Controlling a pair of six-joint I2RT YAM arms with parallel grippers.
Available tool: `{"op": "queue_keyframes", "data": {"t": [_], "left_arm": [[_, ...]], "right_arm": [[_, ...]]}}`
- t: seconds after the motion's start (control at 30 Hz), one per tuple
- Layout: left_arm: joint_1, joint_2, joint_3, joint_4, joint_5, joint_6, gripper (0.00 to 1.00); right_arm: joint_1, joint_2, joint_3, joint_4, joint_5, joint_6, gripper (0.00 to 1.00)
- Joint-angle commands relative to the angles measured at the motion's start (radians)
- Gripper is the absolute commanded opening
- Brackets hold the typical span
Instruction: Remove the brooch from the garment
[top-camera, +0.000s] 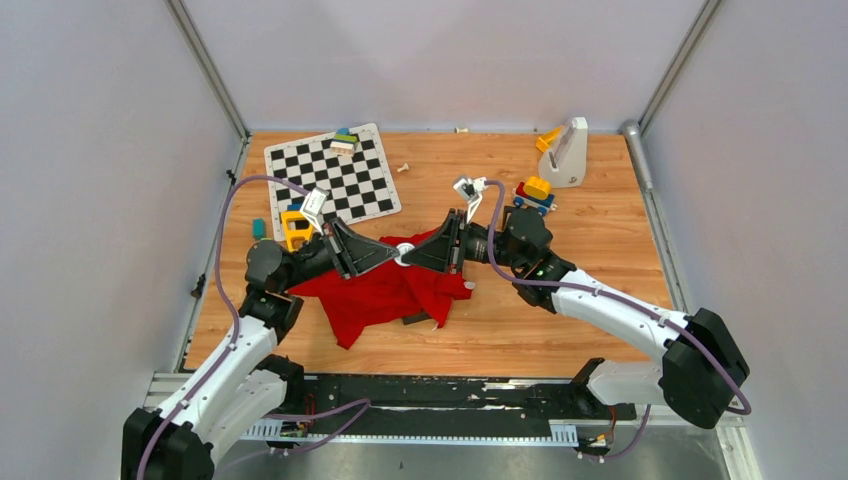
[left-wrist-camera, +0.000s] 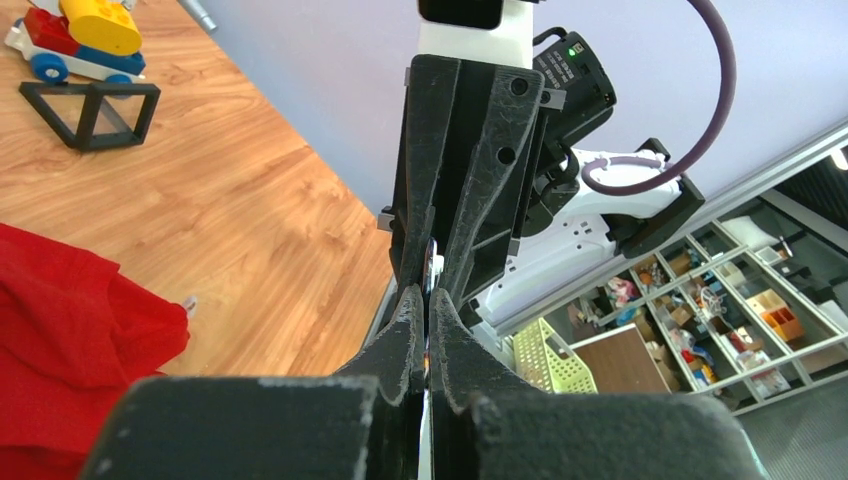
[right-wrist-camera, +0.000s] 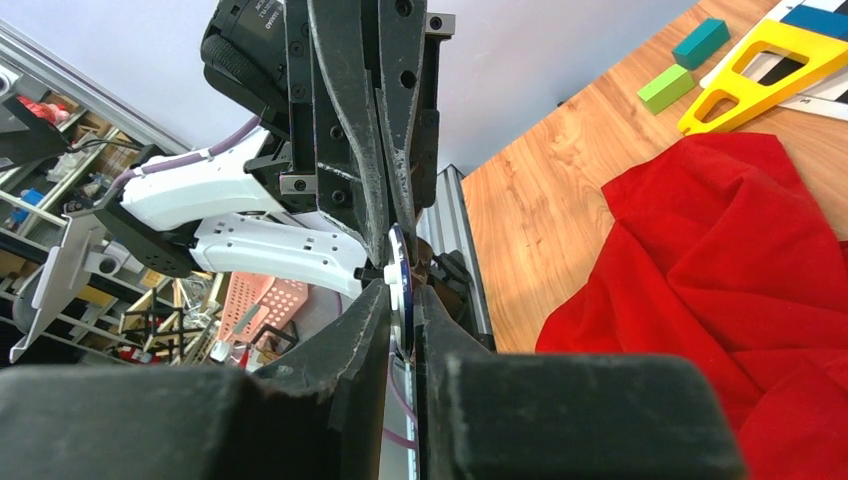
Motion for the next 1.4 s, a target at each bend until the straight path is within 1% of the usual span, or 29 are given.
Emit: {"op": "queue_keyframes", "data": {"t": [0.0, 0.13, 0.3, 0.5, 0.73, 0.87, 0.9, 0.93, 1.0, 1.07, 1.17, 1.27, 1.33, 1.37], "left_arm": [[-0.004, -0.042, 0.002, 0.051, 0.036, 0.016, 0.00], [-0.004, -0.052, 0.004, 0.051, 0.040, 0.031, 0.00], [-0.010, -0.081, -0.002, 0.051, 0.027, 0.067, 0.00], [-0.016, -0.117, -0.003, 0.040, 0.021, 0.117, 0.00], [-0.016, -0.170, -0.012, -0.042, -0.044, 0.195, 0.00], [-0.016, -0.186, -0.026, -0.060, -0.082, 0.207, 0.00], [-0.016, -0.188, -0.026, -0.067, -0.087, 0.211, 0.00], [-0.016, -0.190, -0.023, -0.089, -0.099, 0.215, 0.00], [-0.016, -0.192, -0.014, -0.144, -0.118, 0.240, 0.00], [-0.016, -0.192, -0.001, -0.216, -0.143, 0.279, 0.00], [-0.016, -0.189, 0.013, -0.312, -0.177, 0.355, 0.00], [-0.016, -0.182, 0.017, -0.382, -0.202, 0.403, 0.00], [-0.021, -0.174, 0.015, -0.410, -0.219, 0.431, 0.00], [-0.025, -0.166, 0.014, -0.423, -0.227, 0.455, 0.00]], "right_arm": [[-0.007, 0.020, 0.036, -0.028, 0.077, 0.030, 0.11], [-0.007, 0.023, 0.028, -0.033, 0.115, 0.071, 0.08], [-0.008, 0.035, 0.036, -0.065, 0.151, 0.106, 0.07], [-0.010, 0.036, 0.025, -0.065, 0.200, 0.154, 0.07], [-0.011, 0.010, -0.024, -0.029, 0.308, 0.197, 0.11], [-0.010, 0.007, -0.038, -0.007, 0.321, 0.198, 0.15], [-0.010, 0.007, -0.038, -0.005, 0.316, 0.193, 0.18], [-0.010, 0.007, -0.038, -0.003, 0.302, 0.183, 0.24], [-0.011, 0.006, -0.036, -0.001, 0.270, 0.158, 0.42], [-0.010, -0.003, -0.037, -0.013, 0.250, 0.138, 0.54], [-0.011, -0.036, -0.047, -0.057, 0.247, 0.107, 0.65], [-0.018, -0.084, -0.068, -0.118, 0.277, 0.081, 0.69], [-0.029, -0.123, -0.079, -0.191, 0.332, 0.070, 0.71], [-0.037, -0.141, -0.080, -0.253, 0.376, 0.068, 0.76]]}}
